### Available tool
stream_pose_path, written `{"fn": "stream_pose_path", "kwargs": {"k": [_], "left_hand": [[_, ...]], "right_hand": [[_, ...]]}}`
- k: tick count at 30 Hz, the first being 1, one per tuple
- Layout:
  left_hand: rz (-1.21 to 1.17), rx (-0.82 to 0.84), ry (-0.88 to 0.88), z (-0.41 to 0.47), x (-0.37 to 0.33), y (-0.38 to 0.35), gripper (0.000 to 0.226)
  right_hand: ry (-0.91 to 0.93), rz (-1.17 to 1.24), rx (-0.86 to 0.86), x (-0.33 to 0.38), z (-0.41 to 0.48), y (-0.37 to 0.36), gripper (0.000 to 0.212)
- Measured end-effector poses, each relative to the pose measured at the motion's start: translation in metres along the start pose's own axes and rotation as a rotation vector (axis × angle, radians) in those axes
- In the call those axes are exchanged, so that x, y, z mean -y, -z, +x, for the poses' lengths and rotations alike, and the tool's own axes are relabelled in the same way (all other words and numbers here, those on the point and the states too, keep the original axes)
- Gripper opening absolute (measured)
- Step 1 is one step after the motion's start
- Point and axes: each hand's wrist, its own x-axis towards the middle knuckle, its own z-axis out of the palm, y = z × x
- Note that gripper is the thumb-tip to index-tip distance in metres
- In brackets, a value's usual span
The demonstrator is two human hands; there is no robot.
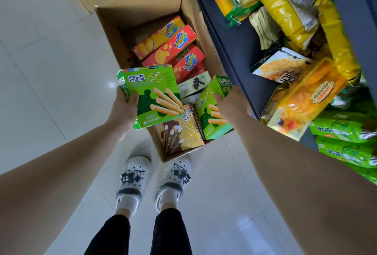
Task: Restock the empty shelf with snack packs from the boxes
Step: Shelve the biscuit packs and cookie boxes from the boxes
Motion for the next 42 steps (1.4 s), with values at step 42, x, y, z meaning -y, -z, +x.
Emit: {"fn": "stream_pose_path", "kwargs": {"k": [42], "left_hand": [[0.166, 0.566, -1.03, -0.497, -0.425, 0.139, 0.056]], "right_hand": [[-0.024, 1.042, -0.605, -0.186, -0.622, 0.481, 0.033]]}}
